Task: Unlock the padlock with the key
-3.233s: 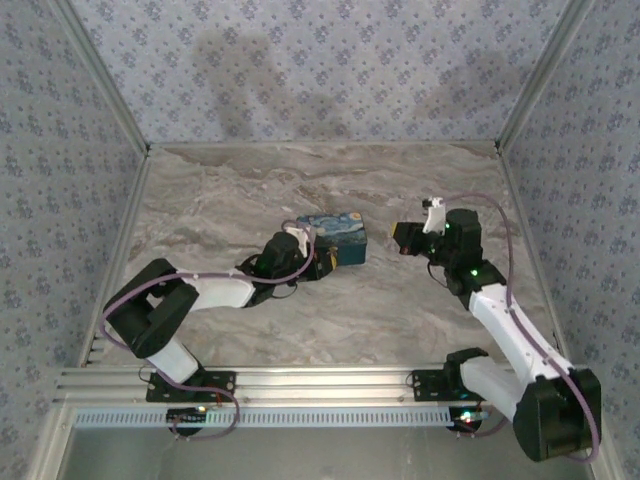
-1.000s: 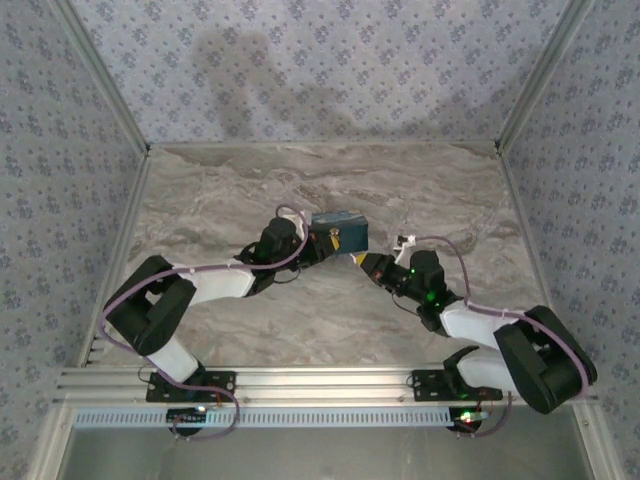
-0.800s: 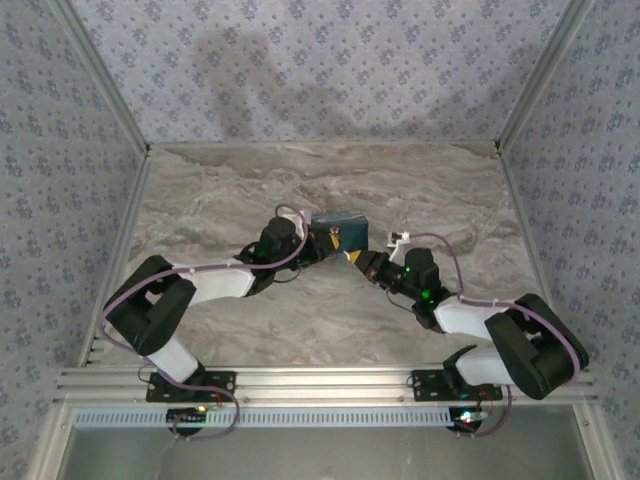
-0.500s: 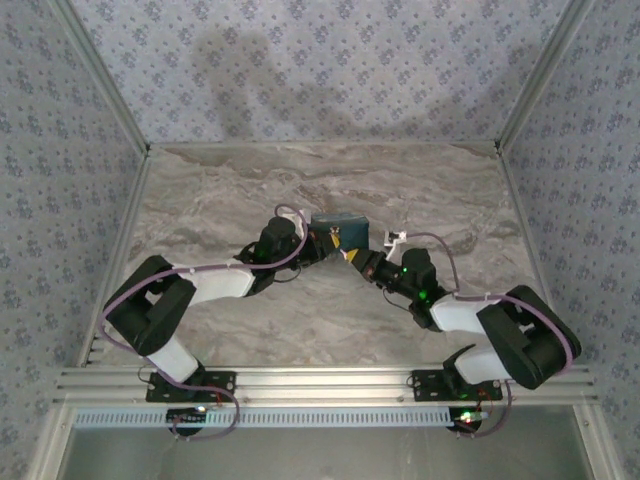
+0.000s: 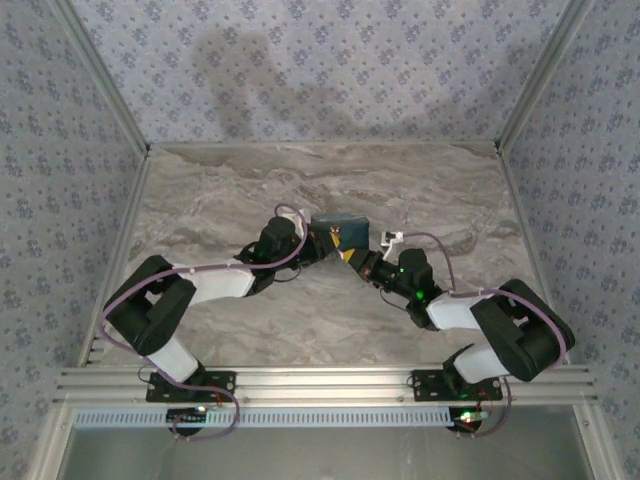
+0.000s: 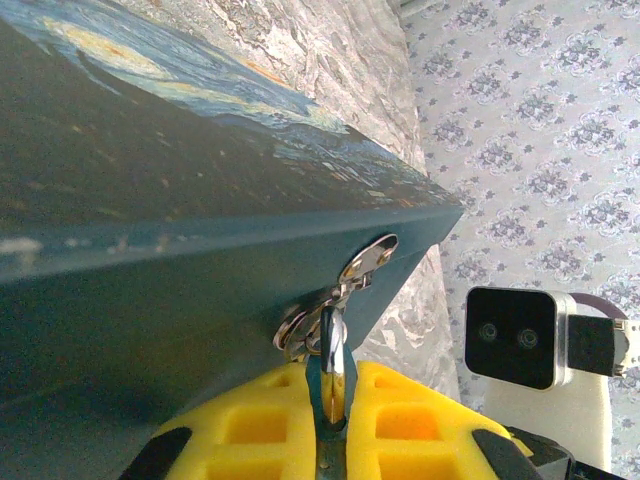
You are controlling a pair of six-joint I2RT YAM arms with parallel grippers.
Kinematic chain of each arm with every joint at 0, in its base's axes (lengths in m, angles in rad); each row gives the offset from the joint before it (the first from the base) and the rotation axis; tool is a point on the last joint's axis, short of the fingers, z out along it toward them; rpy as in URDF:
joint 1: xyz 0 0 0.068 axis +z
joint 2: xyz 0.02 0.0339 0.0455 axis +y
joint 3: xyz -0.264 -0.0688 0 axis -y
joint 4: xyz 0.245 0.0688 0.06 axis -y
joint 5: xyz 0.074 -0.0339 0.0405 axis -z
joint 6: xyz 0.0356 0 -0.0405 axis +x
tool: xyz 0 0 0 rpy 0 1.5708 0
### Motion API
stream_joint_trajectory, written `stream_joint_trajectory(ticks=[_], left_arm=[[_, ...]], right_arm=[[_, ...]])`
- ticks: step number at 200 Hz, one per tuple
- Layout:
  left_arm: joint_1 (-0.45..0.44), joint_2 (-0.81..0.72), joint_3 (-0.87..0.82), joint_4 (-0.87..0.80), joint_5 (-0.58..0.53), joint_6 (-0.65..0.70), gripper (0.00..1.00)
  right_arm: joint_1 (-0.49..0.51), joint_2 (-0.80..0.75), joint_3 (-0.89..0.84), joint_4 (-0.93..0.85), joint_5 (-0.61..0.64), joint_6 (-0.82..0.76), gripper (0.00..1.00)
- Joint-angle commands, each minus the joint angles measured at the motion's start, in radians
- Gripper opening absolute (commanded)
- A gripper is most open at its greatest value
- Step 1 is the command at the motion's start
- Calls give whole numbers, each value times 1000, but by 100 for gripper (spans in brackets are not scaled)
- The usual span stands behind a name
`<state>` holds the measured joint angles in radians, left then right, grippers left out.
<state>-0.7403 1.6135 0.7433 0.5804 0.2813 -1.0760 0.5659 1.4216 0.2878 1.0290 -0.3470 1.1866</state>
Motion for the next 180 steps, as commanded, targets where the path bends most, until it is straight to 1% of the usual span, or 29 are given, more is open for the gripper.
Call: stream_joint_trajectory(ticks=[1,47,77,109,134,180], left_arm=[[4,6,6,91,25,-10,0],[3,22,-11,142,30,-37,0],[2,26,-20,170,33,-47,0],[-1,23,-37,193,28,-52,0],[-2,23,-54,221,20,-59,0],[-23,28,-90,266,-3,-75,0]], right_arm=[[9,11,31,38,25,5,0],[9,36,34,58,35,10,0],[11,66,27,119,59,24,0],[15,120,-10,256,118,59,0],[27,189,-24,363,128,82,0],[62,211,-26,363,157,46,0]])
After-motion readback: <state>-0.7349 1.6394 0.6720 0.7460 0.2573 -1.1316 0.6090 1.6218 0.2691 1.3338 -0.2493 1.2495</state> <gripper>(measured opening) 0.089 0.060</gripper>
